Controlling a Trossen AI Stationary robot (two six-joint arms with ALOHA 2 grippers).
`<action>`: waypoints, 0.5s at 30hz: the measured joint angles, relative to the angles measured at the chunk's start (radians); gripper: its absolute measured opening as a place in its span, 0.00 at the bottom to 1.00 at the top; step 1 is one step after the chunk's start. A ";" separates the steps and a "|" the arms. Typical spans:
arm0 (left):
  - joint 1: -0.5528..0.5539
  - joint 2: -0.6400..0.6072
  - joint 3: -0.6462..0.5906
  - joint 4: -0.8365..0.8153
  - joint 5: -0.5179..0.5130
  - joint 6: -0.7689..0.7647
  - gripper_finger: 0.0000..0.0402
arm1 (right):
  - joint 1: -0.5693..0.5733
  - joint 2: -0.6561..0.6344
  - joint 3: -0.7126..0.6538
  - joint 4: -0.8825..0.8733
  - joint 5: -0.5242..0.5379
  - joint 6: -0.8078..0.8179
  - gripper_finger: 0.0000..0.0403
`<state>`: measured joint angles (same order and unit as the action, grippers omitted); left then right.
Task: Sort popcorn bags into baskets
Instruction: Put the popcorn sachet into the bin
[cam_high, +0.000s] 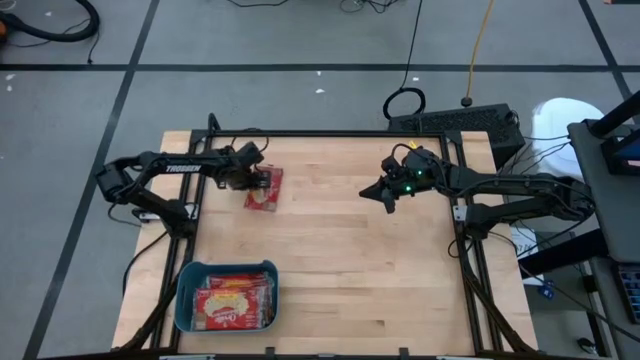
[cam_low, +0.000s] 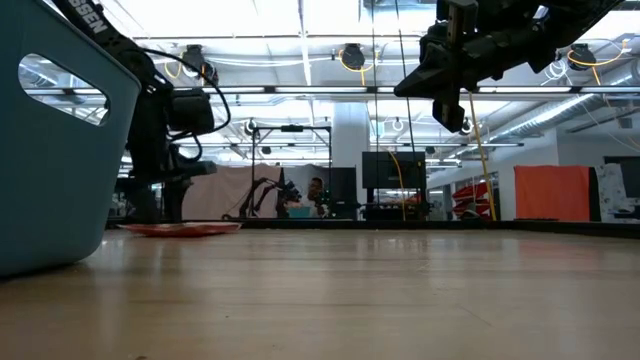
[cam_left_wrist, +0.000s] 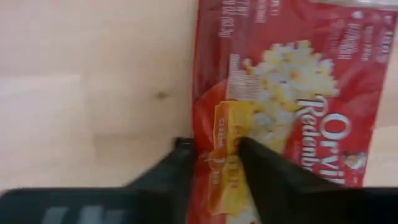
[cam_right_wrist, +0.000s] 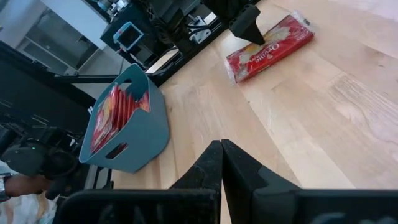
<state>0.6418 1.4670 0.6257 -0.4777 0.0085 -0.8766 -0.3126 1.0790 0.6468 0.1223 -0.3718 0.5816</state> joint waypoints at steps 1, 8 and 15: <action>0.000 0.001 0.000 0.021 -0.002 0.017 0.26 | 0.000 0.000 0.000 0.001 0.000 -0.002 0.00; 0.002 0.003 -0.003 0.202 0.027 -0.015 0.01 | 0.000 0.000 0.000 0.000 0.001 -0.007 0.00; -0.024 -0.040 -0.003 0.407 0.103 -0.061 0.01 | 0.000 0.036 0.001 0.013 0.036 0.055 0.00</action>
<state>0.6178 1.4273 0.6224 -0.0706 0.1110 -0.9381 -0.3126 1.1152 0.6477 0.1349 -0.3360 0.6369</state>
